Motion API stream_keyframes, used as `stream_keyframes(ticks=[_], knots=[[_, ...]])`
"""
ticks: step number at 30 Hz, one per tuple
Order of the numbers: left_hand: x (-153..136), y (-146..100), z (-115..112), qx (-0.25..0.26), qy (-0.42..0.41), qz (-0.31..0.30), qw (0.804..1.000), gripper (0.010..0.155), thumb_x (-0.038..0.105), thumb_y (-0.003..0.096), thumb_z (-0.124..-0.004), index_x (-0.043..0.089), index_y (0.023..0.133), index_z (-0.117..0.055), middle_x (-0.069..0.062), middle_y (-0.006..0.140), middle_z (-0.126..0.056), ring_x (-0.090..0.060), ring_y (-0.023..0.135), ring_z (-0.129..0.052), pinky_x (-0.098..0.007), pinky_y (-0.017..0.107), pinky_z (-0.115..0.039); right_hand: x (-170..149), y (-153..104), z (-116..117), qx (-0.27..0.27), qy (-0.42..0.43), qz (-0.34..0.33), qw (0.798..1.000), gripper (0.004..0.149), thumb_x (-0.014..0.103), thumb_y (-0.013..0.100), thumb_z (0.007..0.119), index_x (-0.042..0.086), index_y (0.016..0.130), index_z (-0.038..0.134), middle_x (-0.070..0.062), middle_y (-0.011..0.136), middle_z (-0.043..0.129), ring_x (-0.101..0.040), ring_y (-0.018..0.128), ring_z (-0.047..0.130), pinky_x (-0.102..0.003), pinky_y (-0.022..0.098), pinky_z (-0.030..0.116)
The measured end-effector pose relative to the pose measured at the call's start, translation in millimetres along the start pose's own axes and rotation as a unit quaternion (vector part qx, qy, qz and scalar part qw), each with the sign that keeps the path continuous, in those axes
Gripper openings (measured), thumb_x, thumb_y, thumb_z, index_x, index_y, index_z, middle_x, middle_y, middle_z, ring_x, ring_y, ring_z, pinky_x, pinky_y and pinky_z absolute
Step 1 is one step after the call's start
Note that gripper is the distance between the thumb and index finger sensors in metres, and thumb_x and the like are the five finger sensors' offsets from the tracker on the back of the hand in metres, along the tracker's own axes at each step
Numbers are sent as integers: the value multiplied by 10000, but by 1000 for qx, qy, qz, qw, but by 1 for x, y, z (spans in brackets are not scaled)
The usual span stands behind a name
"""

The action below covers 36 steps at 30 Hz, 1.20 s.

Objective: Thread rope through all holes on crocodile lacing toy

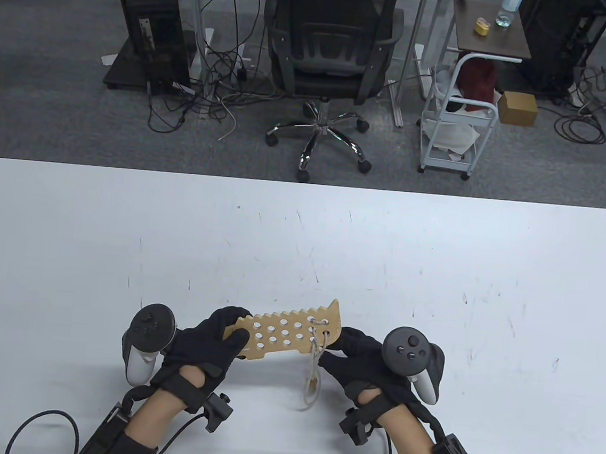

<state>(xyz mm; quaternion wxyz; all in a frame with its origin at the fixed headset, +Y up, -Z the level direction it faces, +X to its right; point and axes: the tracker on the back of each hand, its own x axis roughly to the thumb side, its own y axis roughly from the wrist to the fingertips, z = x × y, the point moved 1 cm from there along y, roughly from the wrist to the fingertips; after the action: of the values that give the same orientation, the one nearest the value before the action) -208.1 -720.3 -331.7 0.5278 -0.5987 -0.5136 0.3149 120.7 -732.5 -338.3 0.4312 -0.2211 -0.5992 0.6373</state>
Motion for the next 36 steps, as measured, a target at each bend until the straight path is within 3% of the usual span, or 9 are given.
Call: stream_keyframes(ticks=[9, 16, 26, 36], knots=[[1, 0, -2, -6, -3, -2, 1000, 537, 437, 400, -789, 275, 905, -707, 39, 766, -907, -213, 543, -979, -488, 630, -733, 3, 0, 8, 21, 3, -21, 1000, 519, 366, 420, 933, 238, 907, 808, -133, 971, 768, -449, 894, 685, -675, 663, 426], [1, -1, -4, -12, -4, -3, 1000, 536, 436, 399, -790, 274, 904, -708, 38, 764, -909, -214, 542, -979, -488, 629, -733, 3, 0, 10, 14, 1, -28, 1000, 404, 344, 417, 935, 263, 812, 897, -117, 927, 818, -437, 877, 717, -678, 662, 432], [2, -1, 0, 2, -2, 0, 1000, 538, 436, 398, -790, 274, 904, -708, 39, 763, -909, -214, 541, -979, -488, 629, -733, 2, -1, -4, -35, -16, -19, 999, 377, 331, 420, 930, 256, 790, 916, -70, 783, 927, -386, 777, 841, -663, 657, 481], [0, -1, 5, 20, 0, 12, 1000, 537, 434, 396, -793, 270, 901, -713, 34, 760, -911, -217, 537, -980, -490, 625, -734, -2, -1, -23, -74, -3, 0, 997, 378, 320, 424, 924, 241, 794, 915, -80, 776, 947, -391, 763, 861, -662, 655, 491]])
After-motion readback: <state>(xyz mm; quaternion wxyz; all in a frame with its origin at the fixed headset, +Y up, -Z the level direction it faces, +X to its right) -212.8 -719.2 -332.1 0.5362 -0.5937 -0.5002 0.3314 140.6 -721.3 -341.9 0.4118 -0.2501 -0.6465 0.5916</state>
